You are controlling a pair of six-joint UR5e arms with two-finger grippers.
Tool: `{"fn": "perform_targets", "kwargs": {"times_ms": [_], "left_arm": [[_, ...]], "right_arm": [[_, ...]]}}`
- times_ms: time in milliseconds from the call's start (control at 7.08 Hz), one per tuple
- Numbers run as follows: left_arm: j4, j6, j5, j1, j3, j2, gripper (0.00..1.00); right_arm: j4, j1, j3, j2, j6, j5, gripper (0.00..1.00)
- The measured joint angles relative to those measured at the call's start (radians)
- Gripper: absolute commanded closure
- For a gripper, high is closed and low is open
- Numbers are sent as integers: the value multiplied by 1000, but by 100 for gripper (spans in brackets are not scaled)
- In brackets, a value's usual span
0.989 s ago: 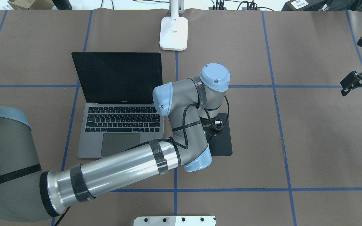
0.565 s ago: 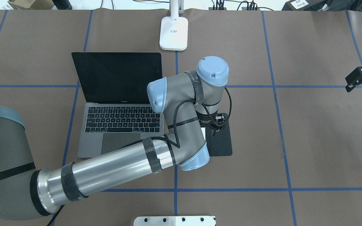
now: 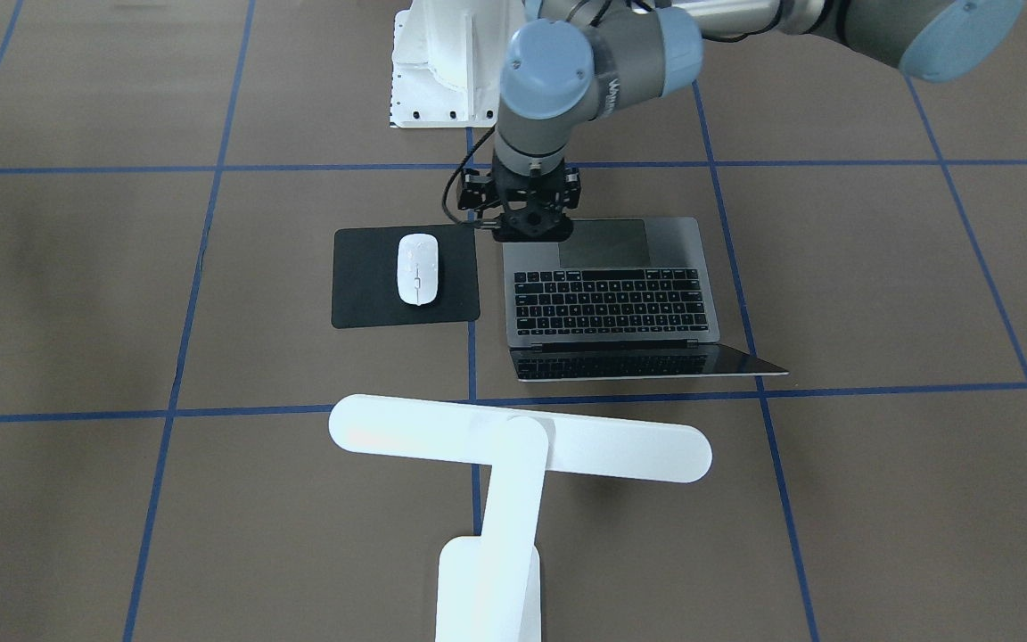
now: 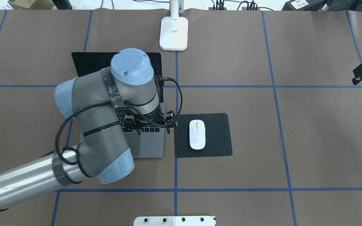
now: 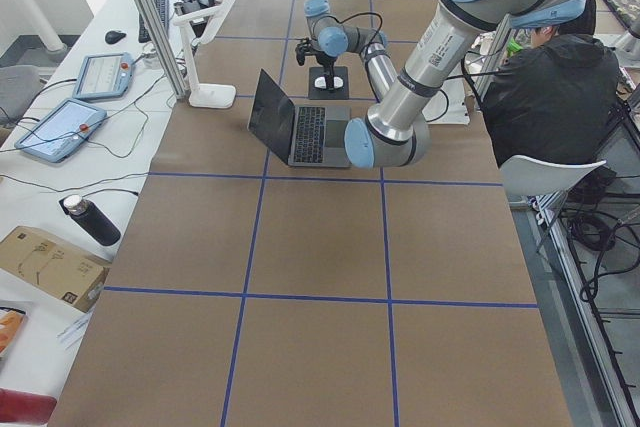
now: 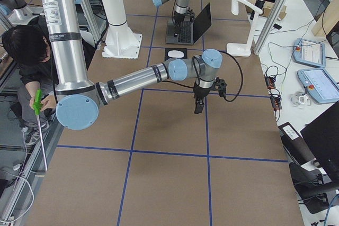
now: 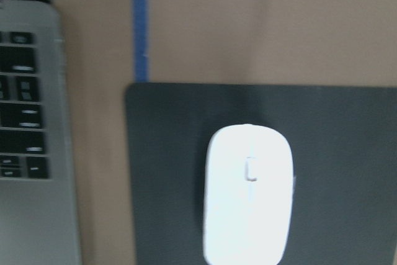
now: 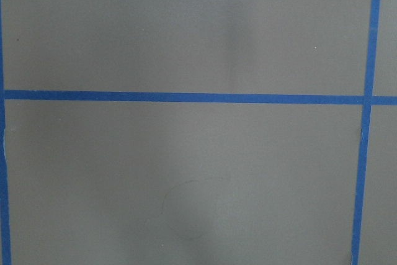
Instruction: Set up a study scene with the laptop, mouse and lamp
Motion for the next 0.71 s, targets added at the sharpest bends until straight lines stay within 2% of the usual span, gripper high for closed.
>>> {"fn": "perform_targets", "kwargs": {"times_ms": [141, 424, 707], "left_arm": [[-1, 36, -1, -19, -84, 89, 1], [-19, 130, -4, -96, -184, 258, 0], [-86, 349, -14, -276, -234, 457, 0]], "right_arm": [[0, 18, 1, -1, 0, 1, 0], [0, 65, -1, -16, -4, 7, 0], [-1, 116, -4, -54, -63, 41, 0]]}}
